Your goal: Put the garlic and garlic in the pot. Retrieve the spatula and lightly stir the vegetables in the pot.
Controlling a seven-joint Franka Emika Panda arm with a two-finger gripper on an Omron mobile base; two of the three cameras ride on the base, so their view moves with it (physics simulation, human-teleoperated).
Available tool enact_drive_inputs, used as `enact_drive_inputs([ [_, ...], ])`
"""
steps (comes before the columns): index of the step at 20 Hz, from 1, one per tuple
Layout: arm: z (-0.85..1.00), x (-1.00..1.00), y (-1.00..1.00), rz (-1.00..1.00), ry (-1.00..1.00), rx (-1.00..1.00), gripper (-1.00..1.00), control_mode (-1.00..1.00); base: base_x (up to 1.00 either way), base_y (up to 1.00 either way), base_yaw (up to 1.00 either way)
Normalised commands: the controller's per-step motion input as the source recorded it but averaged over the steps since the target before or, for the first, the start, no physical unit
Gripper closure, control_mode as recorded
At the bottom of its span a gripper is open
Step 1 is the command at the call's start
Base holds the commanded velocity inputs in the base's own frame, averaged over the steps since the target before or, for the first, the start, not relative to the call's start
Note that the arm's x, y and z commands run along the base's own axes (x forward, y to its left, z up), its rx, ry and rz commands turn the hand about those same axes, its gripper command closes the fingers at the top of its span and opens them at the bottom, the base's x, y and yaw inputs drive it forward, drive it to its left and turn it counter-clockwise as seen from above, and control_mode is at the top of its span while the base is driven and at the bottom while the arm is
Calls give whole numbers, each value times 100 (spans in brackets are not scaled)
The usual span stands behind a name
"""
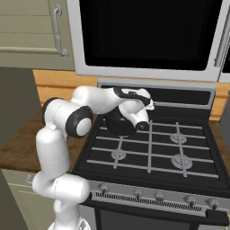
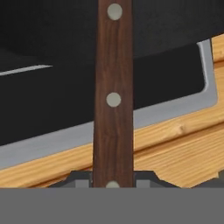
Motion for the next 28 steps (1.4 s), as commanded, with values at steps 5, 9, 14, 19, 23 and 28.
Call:
enact_drive_inputs([
  [5,-8,-3,0,-6,11,-4,100,-100,0,0,0],
  [9,0,-39,0,-6,15,-6,100,-100,0,0,0],
  [14,13,-10,2,-5,21,0,100,-100,0,0,0],
  [19,35,-8,14,-2,9,0,100,-100,0,0,0],
  [23,24,29,36,0,-5,6,100,-100,0,0,0],
  [28,10,23,30,0,-1,5,100,-100,0,0,0],
])
